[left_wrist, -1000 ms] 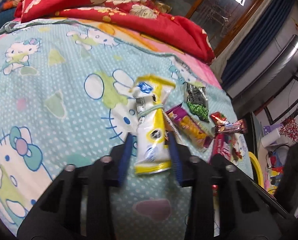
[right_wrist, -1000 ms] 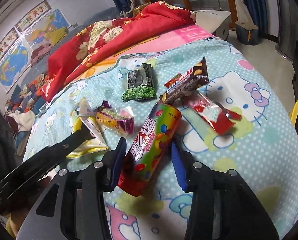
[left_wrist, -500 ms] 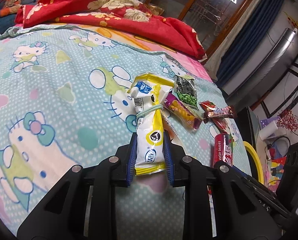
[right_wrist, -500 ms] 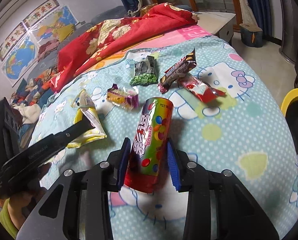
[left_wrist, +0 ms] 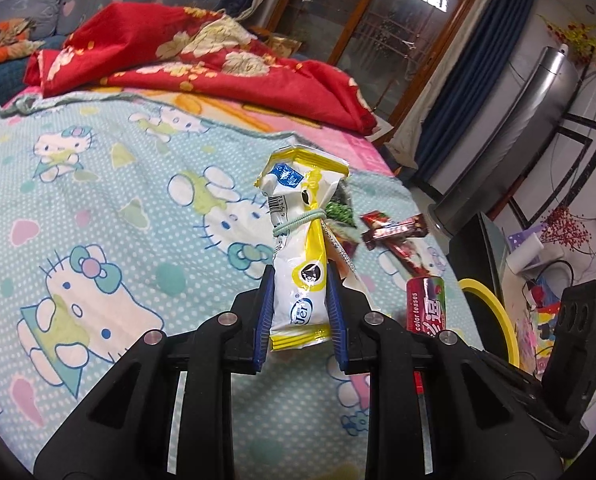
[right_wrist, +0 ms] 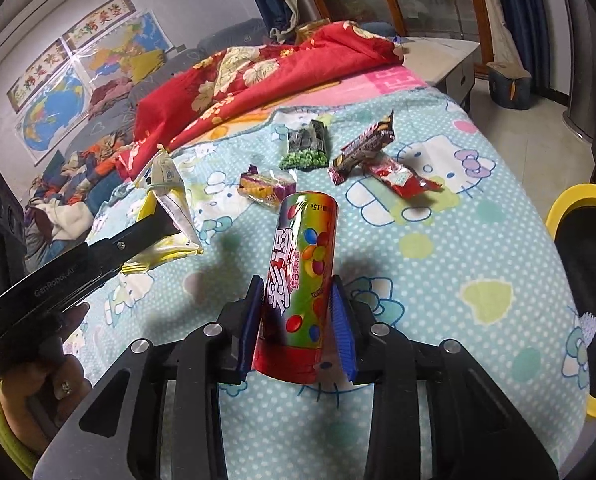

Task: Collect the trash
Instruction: 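Lift the snack packet and red candy tube and carry them over the bin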

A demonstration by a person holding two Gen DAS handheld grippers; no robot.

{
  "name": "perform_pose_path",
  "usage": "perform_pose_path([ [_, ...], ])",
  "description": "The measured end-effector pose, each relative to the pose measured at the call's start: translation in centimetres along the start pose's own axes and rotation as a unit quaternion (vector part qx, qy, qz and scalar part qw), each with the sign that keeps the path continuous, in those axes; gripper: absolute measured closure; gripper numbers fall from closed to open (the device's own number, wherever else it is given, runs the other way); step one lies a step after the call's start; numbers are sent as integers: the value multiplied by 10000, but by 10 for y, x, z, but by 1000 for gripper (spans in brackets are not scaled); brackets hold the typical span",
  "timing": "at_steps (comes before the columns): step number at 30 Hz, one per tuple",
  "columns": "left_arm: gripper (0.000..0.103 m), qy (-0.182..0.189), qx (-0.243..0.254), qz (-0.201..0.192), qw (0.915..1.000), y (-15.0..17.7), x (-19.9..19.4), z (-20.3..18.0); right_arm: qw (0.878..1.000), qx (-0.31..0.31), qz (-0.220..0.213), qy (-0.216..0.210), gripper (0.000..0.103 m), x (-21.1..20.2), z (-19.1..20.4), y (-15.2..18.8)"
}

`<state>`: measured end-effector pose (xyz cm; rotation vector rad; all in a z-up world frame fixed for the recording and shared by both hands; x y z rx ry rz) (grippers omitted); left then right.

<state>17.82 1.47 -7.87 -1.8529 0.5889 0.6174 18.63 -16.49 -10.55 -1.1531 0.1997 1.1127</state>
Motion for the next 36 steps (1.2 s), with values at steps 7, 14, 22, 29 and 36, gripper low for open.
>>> perform_pose_path([
  [7,85,135,123,-134,9997,-5,-12,-17,9998,-52,-181,38,72,-16,0,-3],
  [14,85,244,227,-208,9992,-6,-18,-30,9991,-39,-376,177,72,-32,-10,-9],
  [22,85,397,392,-237,9982,-5,-23,-48,9977,31,-587,338,72,-50,-26,-14],
  [29,85,519,532,-230,9970,-2,-24,-64,9953,51,-797,549,72,-68,-40,-19],
  [36,85,669,695,-209,9951,2,-25,-83,9923,78,-964,770,72,-84,-54,-21],
])
Point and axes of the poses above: each gripper's, at about its wrist camera, not at the fingertips, and x roughly the way its jaws point, z to its left, y to its underside, the point moved 6 cm from there along x, roughly the way its jaws point, and after that the axes turned 5 degrees about -y, right-handed, at the moved point
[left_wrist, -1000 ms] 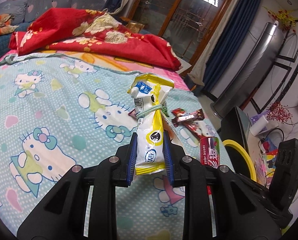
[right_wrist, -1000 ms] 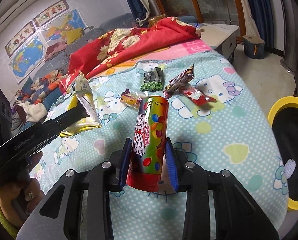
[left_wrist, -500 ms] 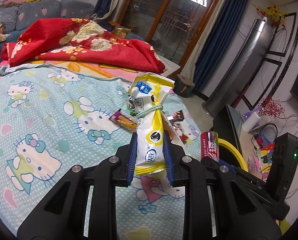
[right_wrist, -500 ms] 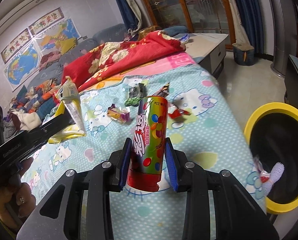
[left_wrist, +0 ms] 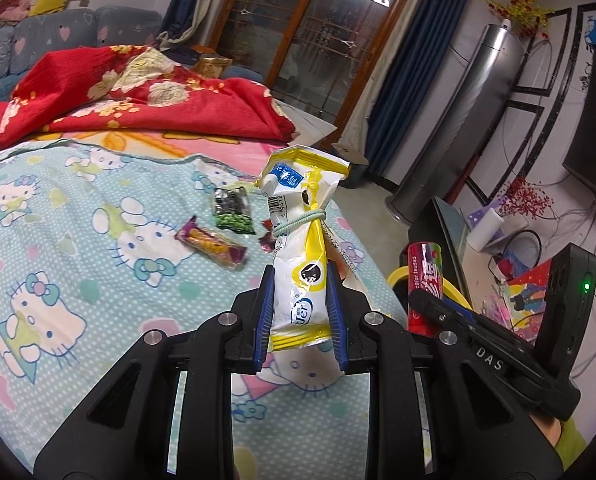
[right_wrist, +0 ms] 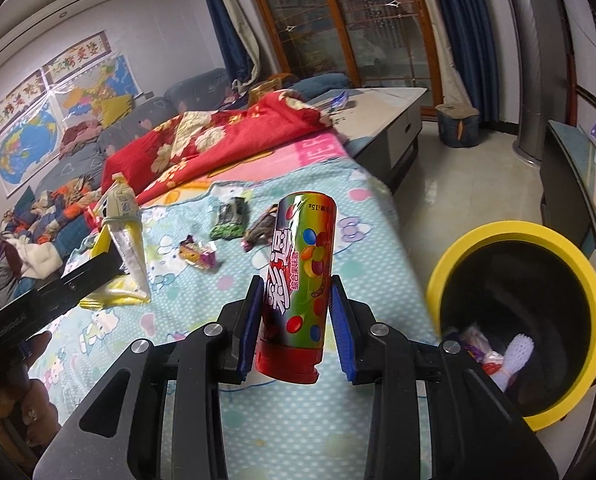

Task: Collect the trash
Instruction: 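Lift the snack packet and red candy tube and carry them over the bin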

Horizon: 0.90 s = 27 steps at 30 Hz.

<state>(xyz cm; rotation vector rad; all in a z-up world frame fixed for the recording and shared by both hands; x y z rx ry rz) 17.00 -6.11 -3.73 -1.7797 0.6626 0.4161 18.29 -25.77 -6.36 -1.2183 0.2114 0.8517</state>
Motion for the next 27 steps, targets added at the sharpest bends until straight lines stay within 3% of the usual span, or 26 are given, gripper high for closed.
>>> perform_pose_path([
  [27,85,557,763,260,9952,23,13,-87,9955,560,-493,592,72,-44,-81,-6],
])
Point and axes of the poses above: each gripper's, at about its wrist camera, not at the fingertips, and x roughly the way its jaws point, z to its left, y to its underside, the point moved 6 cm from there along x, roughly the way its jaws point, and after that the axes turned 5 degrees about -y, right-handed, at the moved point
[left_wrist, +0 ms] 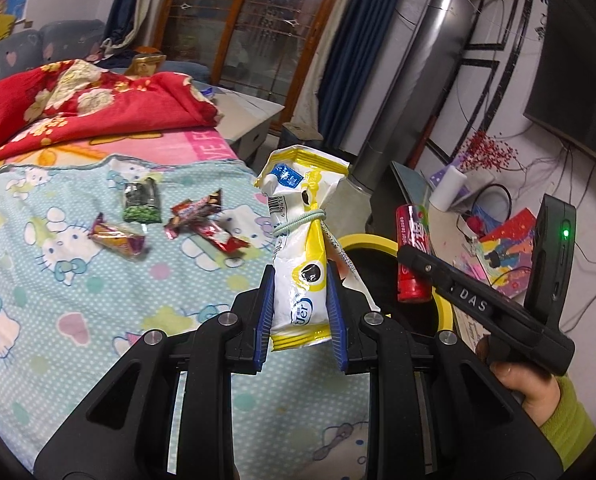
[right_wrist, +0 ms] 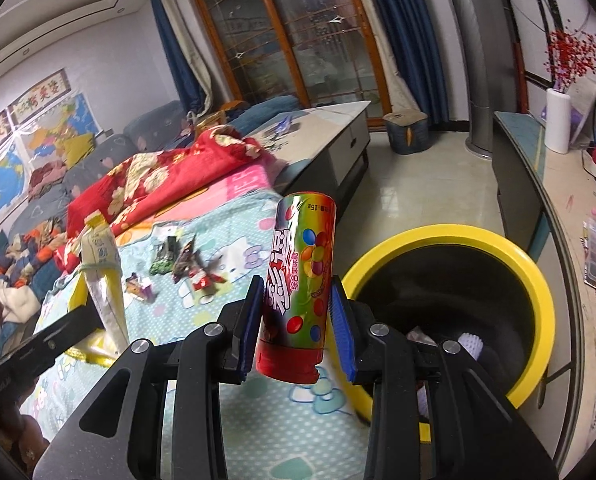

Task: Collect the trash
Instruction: 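Lift the snack packet and red candy tube and carry them over the bin, then open the right gripper to drop the candy tube into the bin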

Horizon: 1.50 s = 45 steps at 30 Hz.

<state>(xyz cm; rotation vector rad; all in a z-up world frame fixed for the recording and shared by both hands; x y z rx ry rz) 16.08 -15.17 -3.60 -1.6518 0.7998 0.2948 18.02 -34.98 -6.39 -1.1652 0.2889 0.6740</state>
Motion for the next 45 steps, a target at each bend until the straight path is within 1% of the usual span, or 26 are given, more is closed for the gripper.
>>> perform_pose_path([
  [14,85,248,412,221,9986,9,19,-40,9982,291,-280,442,72,-18,-49,-11],
  [20,85,345,599,339,9970,15,31,-56,9966,402,-326,641,72,-24,-69,-11],
  [32,85,515,1000,630,9917,33,57,-91,9926,634,-299,994,72,-28,-107,-5],
  [45,85,575,1378,1018,9835,54,92,-114,9905,838,-118,1087,72,-21,-132,6],
])
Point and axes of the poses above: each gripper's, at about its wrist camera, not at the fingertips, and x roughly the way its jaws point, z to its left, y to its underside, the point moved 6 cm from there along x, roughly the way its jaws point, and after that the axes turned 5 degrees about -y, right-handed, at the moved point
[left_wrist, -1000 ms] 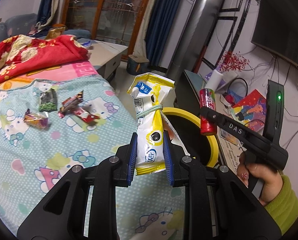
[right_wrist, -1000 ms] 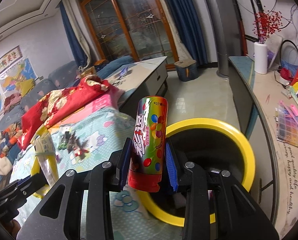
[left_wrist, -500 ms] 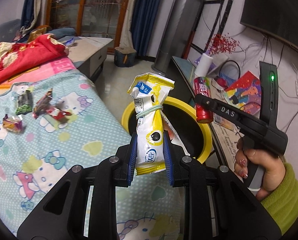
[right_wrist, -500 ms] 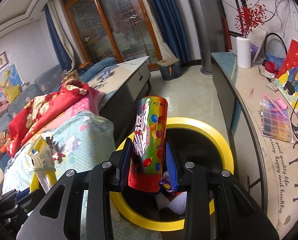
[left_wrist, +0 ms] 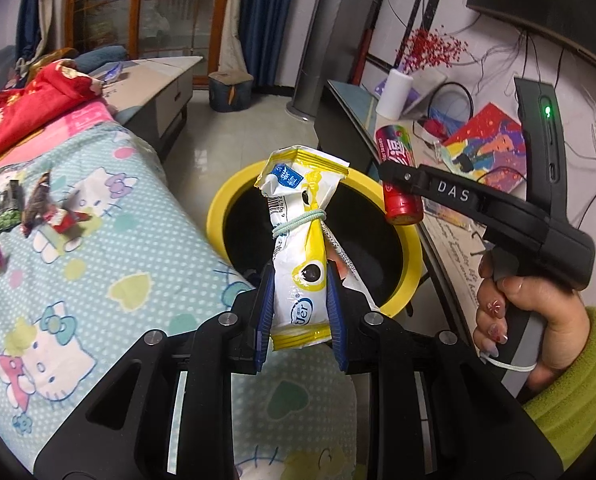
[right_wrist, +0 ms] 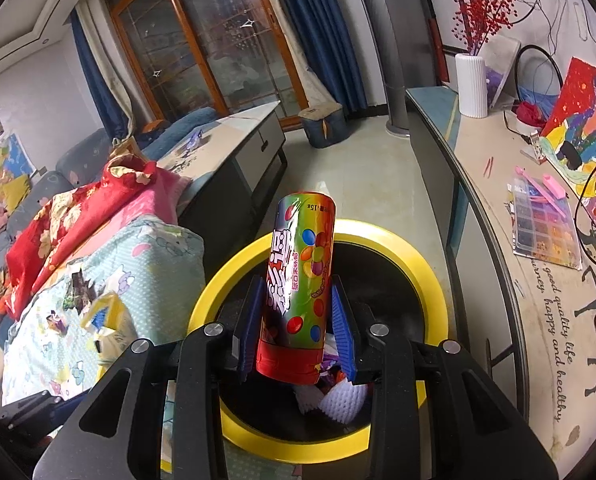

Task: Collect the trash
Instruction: 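Open the right gripper to drop the candy tube into the bin, then open the left gripper to drop the snack packet into the bin, then move both open grippers back to the remaining wrappers on the bed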

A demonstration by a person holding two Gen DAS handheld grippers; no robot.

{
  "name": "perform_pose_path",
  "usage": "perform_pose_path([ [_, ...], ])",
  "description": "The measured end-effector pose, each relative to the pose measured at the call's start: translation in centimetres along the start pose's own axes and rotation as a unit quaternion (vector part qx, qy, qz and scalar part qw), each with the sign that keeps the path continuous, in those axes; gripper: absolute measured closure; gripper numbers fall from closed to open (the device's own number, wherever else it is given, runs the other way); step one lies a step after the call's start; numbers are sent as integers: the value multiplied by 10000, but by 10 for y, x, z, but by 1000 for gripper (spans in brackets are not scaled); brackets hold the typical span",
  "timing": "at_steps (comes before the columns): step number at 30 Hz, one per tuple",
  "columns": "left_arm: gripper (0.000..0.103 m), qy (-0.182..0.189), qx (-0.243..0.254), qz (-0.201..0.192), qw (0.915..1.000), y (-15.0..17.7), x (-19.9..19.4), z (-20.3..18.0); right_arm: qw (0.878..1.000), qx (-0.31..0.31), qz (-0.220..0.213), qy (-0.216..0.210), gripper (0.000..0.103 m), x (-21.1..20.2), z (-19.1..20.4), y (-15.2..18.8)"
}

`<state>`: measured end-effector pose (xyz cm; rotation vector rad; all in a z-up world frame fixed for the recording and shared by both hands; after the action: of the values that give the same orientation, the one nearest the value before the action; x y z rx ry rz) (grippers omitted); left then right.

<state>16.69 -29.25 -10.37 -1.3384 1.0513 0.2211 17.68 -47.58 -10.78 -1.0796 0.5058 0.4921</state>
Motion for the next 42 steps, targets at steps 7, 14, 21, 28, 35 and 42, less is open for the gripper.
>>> perform_pose_path([
  [7,85,-46,61,113,9999,-5,22,-2,9999,113,59,-10,72,4,-9,1],
  [14,57,35,-87,38,9999,-21,33,1,9996,254,119,40,55,7,-18,2],
  [21,17,61,-301,-200,9993,-23,20,8,9997,146,47,171,51,3,-20,1],
  [28,11,-27,-542,-407,9977,-26,0,18,9996,-20,-73,274,43,-3,-11,-2],
  [35,11,-160,-692,-622,9955,-28,-23,32,9995,-204,-169,155,41,-11,9,-5],
  [42,11,-401,-852,-852,9919,-25,-45,51,9990,-400,-216,-1,38,-17,32,-6],
])
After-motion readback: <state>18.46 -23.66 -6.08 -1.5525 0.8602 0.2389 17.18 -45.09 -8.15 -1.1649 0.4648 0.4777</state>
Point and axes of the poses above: each gripper's, at about its wrist camera, not at the fingertips, and x roughly the way its jaws point, z to its left, y to its underside, the point moved 6 cm from there along x, roughly the way its jaws point, and after that the axes turned 5 degrees about -y, right-handed, at the moved point
